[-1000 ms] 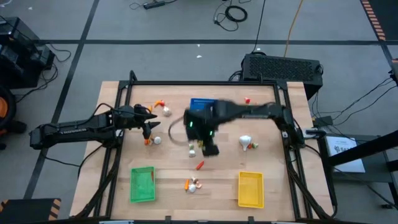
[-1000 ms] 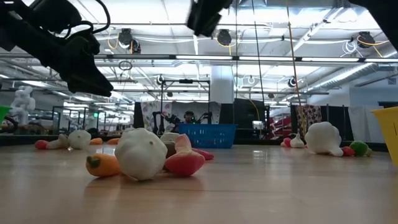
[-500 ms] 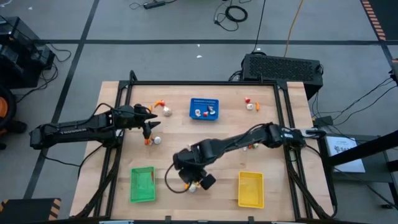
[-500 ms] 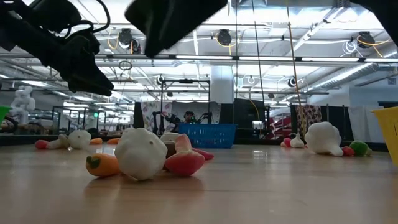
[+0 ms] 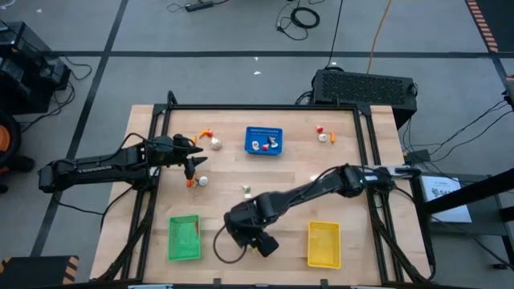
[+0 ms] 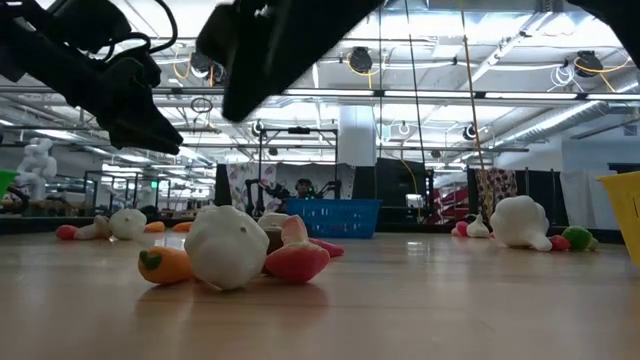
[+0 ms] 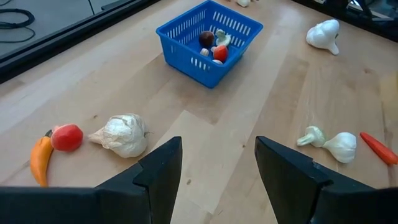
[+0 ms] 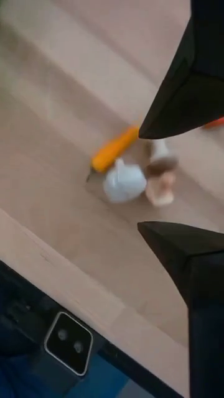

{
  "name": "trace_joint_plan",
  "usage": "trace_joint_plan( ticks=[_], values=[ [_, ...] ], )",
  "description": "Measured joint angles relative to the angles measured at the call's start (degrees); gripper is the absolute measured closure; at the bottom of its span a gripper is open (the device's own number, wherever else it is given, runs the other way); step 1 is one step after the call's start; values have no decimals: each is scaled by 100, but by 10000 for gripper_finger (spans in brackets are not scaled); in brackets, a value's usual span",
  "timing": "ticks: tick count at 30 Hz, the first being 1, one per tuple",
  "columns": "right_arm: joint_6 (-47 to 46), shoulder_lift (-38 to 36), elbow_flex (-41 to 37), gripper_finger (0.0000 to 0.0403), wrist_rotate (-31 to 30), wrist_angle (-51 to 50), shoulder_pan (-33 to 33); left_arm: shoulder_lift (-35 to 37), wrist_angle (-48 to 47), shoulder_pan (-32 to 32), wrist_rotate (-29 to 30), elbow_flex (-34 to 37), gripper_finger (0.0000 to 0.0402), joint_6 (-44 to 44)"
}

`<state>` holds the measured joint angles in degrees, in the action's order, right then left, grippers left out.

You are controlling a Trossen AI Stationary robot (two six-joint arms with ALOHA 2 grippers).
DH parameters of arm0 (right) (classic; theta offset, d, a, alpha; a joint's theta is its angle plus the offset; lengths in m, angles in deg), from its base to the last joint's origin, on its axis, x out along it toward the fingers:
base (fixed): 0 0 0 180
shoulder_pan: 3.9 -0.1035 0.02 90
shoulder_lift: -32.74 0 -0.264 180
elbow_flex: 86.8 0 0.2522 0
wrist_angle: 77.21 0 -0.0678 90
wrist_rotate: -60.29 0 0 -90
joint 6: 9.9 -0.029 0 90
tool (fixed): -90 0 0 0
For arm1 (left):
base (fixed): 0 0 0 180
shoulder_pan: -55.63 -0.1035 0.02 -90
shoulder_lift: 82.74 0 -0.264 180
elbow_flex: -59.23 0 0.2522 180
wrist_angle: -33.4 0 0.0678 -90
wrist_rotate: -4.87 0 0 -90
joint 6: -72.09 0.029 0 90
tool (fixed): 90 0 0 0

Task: Sort produce into baskets
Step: Put the red mushroom into the blue bin

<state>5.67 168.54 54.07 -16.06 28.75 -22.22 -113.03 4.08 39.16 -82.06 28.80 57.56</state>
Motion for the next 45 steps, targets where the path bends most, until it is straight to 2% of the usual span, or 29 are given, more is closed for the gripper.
trace_joint_plan(
  ticks=[10,17,28,45],
  values=[
    [-546,340,-4,208,-82,1,-218,-13,-3,11,-4,0,192,-93],
    [-664,360,-2,229,-903,-46,-296,-53,4,11,-4,14,192,-162],
    [-1096,360,-2,239,-1234,-340,-309,-74,5,11,-4,15,192,-165],
    [-1852,440,-2,239,-1258,-378,-378,-74,5,11,-4,17,192,-173]
  ],
)
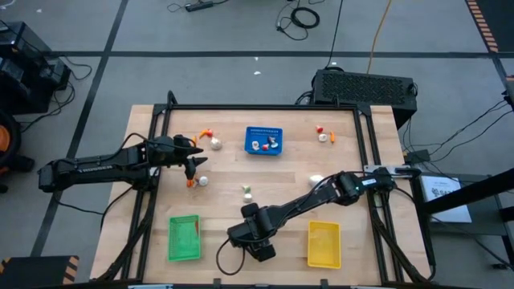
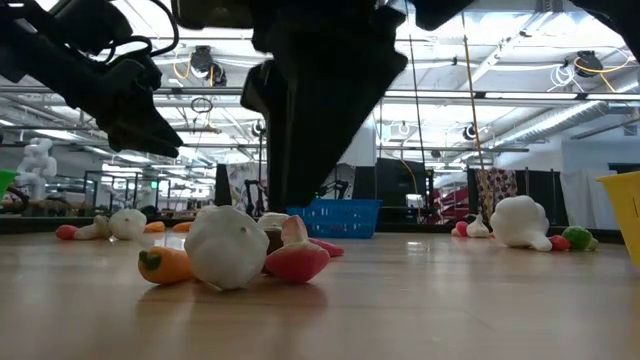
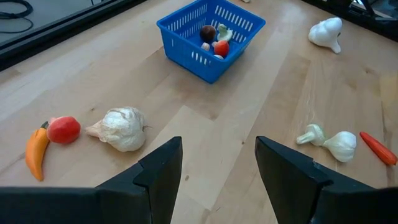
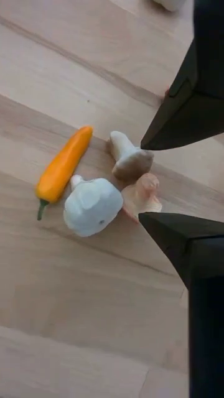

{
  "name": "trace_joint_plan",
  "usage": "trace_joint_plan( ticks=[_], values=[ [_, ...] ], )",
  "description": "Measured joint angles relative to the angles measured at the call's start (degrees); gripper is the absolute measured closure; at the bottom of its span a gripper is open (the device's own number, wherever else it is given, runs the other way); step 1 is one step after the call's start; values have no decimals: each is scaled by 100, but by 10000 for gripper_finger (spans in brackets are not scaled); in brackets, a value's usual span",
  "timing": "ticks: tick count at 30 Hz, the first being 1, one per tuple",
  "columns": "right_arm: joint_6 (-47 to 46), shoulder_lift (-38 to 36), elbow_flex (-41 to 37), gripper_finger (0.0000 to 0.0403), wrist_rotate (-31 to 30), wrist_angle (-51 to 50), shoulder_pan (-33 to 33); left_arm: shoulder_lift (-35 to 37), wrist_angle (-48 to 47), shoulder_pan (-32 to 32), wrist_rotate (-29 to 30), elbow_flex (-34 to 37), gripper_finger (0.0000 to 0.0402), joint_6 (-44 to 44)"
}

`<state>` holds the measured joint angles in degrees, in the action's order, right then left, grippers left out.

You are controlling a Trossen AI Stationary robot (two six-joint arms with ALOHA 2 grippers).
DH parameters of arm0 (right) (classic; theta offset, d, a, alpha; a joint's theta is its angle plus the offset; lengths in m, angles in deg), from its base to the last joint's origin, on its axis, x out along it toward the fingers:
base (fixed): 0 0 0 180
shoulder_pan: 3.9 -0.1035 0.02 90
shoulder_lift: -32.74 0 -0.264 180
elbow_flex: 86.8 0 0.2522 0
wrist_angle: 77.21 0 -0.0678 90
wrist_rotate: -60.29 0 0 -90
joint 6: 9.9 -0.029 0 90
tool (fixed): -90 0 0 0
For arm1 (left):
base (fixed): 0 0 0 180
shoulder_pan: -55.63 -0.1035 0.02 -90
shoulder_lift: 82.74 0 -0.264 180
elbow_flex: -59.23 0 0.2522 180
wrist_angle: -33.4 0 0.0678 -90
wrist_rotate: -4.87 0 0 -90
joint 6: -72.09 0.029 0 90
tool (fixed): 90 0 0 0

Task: Sort produce into baskets
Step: Put the red mushroom into the blue bin

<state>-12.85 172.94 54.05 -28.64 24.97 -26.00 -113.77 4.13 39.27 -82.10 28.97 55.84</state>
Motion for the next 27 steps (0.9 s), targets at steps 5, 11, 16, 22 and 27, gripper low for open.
trace_joint_plan(
  ticks=[5,11,16,22,27],
  values=[
    [-264,57,-2,239,-236,-36,-95,0,0,0,0,0,192,-1],
    [-909,60,-2,239,-412,-86,-94,0,-2,2,0,0,192,-41],
    [-1694,60,-2,239,-549,-120,-94,0,-2,2,0,0,192,-52],
    [-2350,60,-2,239,-527,-137,-118,0,-2,2,0,0,192,-136],
    [-2949,60,-2,239,-526,-137,-126,0,-2,2,0,0,192,-140]
  ],
)
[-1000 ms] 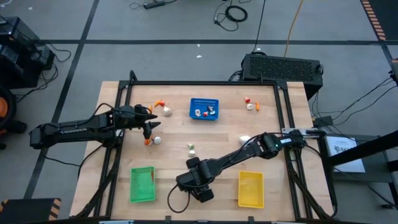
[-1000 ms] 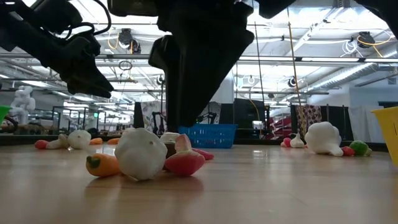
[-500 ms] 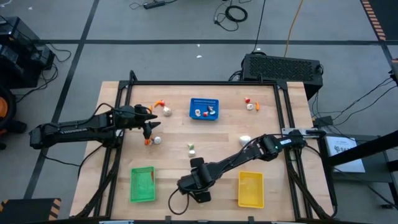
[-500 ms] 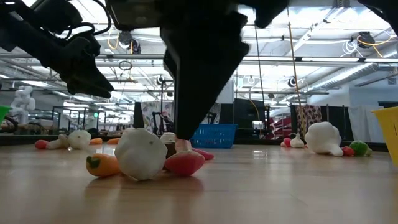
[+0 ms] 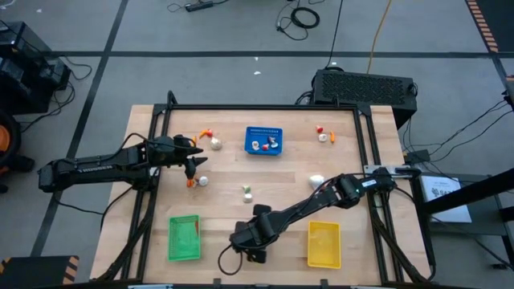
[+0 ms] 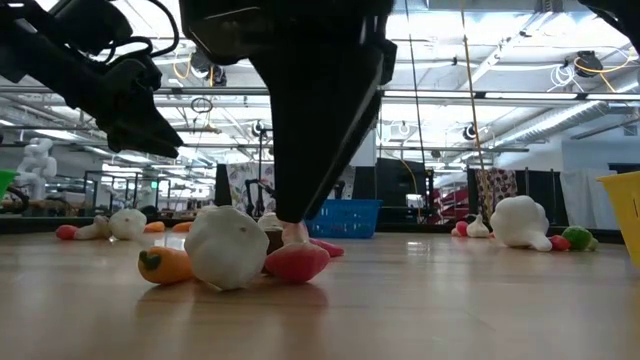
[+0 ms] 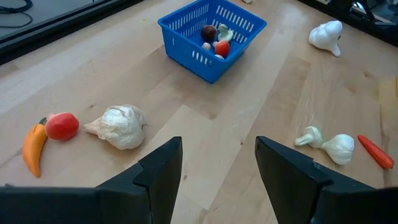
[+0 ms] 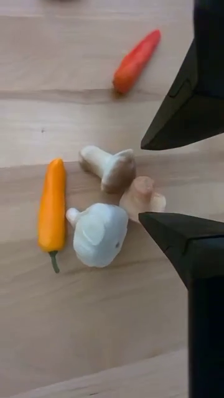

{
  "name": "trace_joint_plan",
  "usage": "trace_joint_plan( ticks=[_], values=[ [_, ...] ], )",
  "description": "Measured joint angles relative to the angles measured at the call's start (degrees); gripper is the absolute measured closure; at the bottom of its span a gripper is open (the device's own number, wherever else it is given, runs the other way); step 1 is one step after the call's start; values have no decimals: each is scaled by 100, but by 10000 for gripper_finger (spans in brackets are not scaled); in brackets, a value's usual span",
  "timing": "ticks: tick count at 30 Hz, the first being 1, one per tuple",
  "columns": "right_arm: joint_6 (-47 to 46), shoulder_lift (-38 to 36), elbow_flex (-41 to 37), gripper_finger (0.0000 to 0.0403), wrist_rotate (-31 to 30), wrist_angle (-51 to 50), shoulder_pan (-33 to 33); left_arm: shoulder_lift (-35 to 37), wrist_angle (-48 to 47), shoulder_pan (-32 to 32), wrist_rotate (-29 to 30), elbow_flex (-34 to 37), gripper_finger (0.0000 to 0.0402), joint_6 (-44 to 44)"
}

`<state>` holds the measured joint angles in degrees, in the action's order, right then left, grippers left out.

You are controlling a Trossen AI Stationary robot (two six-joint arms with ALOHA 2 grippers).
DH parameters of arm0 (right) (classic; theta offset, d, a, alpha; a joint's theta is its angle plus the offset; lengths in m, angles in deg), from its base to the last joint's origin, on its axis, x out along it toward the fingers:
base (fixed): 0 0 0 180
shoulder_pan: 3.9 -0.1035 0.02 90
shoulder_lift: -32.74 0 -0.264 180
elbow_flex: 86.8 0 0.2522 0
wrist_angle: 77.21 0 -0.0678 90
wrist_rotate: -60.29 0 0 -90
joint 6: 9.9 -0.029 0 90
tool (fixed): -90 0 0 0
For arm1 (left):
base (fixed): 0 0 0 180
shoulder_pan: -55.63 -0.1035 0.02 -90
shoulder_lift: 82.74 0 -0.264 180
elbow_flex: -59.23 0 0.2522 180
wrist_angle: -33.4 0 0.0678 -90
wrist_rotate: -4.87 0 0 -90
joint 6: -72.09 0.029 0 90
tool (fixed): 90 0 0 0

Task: Sort produce into baskets
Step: Put the red mushroom into the blue bin

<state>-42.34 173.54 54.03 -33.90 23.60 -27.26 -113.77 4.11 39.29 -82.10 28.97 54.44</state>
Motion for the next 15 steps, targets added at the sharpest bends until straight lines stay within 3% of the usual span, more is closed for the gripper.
trace_joint_plan(
  ticks=[15],
  values=[
    [-804,0,0,239,-48,190,-9,0,0,0,0,0,192,0]
  ],
)
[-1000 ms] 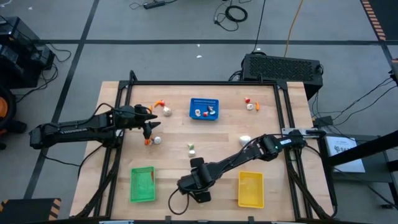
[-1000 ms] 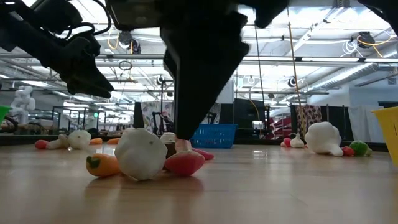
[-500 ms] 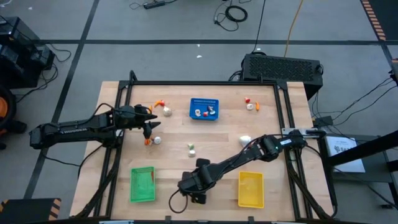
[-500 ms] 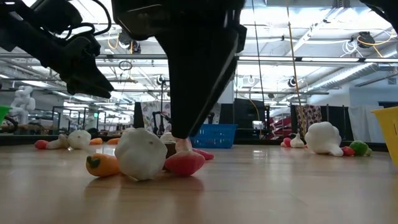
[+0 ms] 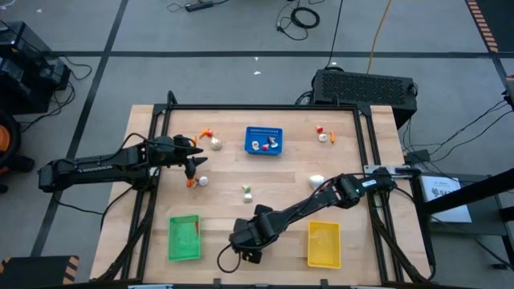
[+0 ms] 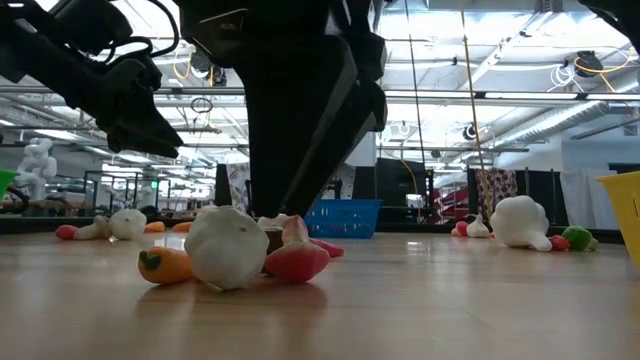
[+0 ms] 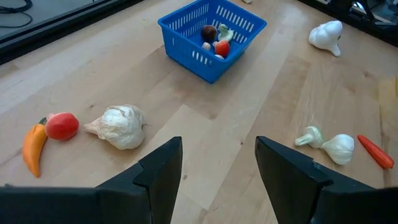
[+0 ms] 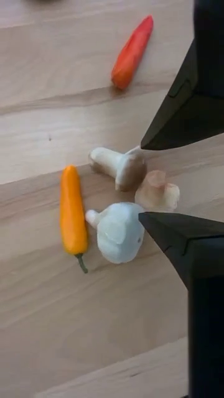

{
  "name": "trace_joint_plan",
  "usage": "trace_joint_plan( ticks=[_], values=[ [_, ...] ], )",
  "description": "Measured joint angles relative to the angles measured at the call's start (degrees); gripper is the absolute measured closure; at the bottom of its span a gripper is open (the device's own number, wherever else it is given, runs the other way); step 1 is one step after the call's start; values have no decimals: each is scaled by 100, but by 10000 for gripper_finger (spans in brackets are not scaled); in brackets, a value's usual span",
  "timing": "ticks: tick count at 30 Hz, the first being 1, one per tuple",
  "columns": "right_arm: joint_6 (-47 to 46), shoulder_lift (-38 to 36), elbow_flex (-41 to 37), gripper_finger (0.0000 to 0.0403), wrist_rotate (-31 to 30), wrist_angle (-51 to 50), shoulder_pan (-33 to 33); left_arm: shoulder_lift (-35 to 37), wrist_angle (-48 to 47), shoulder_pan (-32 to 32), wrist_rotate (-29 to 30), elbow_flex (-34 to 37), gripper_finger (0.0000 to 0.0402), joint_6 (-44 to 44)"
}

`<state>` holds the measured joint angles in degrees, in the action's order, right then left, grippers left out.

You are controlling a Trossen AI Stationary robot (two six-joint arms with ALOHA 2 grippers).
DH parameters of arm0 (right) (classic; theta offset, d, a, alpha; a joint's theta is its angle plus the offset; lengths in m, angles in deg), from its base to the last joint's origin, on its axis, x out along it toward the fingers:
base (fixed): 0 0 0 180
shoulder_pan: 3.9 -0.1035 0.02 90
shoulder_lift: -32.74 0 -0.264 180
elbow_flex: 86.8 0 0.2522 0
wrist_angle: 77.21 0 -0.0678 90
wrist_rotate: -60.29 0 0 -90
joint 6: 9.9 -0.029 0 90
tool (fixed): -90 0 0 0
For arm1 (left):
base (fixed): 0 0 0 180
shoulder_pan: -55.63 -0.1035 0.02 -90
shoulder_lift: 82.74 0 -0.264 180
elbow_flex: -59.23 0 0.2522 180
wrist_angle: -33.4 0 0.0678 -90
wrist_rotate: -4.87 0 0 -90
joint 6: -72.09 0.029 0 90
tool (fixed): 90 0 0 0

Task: Sort produce into baskets
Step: Put the red mushroom into the blue bin

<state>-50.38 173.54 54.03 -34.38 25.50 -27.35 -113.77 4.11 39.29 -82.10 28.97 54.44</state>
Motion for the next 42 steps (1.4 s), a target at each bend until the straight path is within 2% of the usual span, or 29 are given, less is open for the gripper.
trace_joint_plan(
  ticks=[9,24,42],
  values=[
    [-64,289,4,239,50,198,-30,2,0,0,0,2,192,-6],
    [-175,289,0,239,15,-7,-62,-9,-9,-2,0,2,192,-7],
    [-204,289,0,239,-318,-91,-141,-9,-4,-2,0,2,192,-9]
  ],
)
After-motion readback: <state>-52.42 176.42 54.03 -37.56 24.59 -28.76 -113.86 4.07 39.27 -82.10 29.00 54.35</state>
